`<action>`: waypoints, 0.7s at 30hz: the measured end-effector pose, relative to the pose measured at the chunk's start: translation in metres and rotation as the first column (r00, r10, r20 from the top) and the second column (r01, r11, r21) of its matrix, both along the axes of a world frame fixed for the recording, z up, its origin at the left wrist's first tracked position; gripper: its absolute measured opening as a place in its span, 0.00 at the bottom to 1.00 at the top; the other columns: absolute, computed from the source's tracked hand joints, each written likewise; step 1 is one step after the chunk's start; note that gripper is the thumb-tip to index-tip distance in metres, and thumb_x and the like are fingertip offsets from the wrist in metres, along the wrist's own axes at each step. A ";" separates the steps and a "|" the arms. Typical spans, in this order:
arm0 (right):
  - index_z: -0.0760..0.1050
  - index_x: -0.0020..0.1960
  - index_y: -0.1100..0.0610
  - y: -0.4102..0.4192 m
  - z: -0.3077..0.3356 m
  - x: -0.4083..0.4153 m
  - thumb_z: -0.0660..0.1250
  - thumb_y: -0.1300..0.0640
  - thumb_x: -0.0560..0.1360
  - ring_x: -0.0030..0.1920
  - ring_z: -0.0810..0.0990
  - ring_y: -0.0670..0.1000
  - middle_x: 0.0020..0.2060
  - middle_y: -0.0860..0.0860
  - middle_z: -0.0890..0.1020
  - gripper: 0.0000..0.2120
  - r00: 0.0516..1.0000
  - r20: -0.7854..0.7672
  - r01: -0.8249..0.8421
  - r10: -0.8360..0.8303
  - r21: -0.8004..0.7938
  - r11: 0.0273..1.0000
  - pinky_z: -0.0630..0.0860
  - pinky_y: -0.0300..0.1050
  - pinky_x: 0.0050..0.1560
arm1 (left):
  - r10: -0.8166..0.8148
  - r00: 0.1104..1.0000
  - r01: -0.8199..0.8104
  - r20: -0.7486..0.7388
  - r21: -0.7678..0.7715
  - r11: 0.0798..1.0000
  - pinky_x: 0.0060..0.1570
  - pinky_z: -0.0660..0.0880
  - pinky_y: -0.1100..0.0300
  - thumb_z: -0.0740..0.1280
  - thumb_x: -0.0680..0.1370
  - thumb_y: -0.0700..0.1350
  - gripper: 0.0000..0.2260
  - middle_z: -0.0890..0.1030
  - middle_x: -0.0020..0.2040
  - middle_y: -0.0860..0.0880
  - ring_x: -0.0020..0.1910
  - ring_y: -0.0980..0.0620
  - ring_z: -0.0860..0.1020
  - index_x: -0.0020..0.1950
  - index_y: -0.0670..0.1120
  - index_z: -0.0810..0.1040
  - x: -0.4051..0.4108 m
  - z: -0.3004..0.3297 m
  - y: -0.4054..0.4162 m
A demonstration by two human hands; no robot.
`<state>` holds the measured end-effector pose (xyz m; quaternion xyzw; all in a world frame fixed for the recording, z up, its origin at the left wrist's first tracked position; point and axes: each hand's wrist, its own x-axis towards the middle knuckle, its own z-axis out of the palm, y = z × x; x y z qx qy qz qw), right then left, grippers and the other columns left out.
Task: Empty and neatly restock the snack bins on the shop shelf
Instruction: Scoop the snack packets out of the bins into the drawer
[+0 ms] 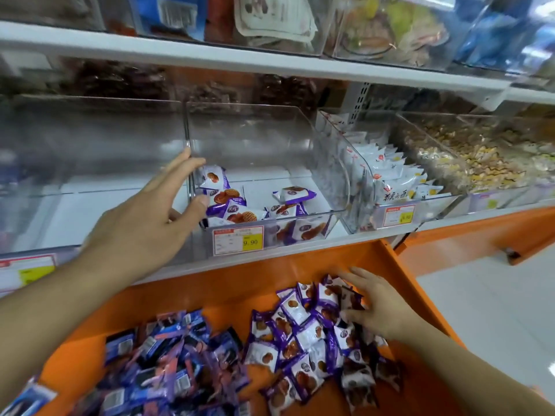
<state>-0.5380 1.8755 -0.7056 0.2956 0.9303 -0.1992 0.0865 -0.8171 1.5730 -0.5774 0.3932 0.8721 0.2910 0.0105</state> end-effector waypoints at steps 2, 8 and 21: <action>0.70 0.76 0.36 -0.013 0.027 -0.013 0.77 0.46 0.75 0.80 0.62 0.46 0.80 0.42 0.65 0.32 0.994 -0.101 -0.049 0.052 0.028 0.998 0.61 0.47 0.80 | -0.002 1.000 0.002 0.004 -0.004 1.000 0.46 0.80 0.50 0.53 0.82 0.67 0.25 0.43 0.78 0.77 0.46 0.68 0.78 0.78 0.73 0.51 0.001 0.001 -0.001; 0.84 0.60 0.47 -0.076 0.150 -0.079 0.73 0.61 0.79 0.52 0.84 0.48 0.50 0.43 0.86 0.13 0.776 -0.621 -0.249 0.113 -0.137 0.959 0.81 0.41 0.51 | -0.005 1.000 0.005 0.011 -0.010 1.000 0.41 0.80 0.55 0.51 0.81 0.69 0.26 0.38 0.77 0.78 0.46 0.69 0.79 0.79 0.73 0.48 0.002 0.003 -0.002; 0.80 0.66 0.38 -0.077 0.133 -0.258 0.81 0.48 0.71 0.57 0.81 0.44 0.61 0.39 0.81 0.25 0.884 -0.052 -0.466 0.465 -0.202 0.861 0.79 0.43 0.60 | -0.005 1.000 0.005 0.007 -0.004 1.000 0.42 0.82 0.57 0.52 0.81 0.70 0.27 0.37 0.76 0.79 0.44 0.67 0.80 0.79 0.74 0.47 -0.001 0.007 -0.004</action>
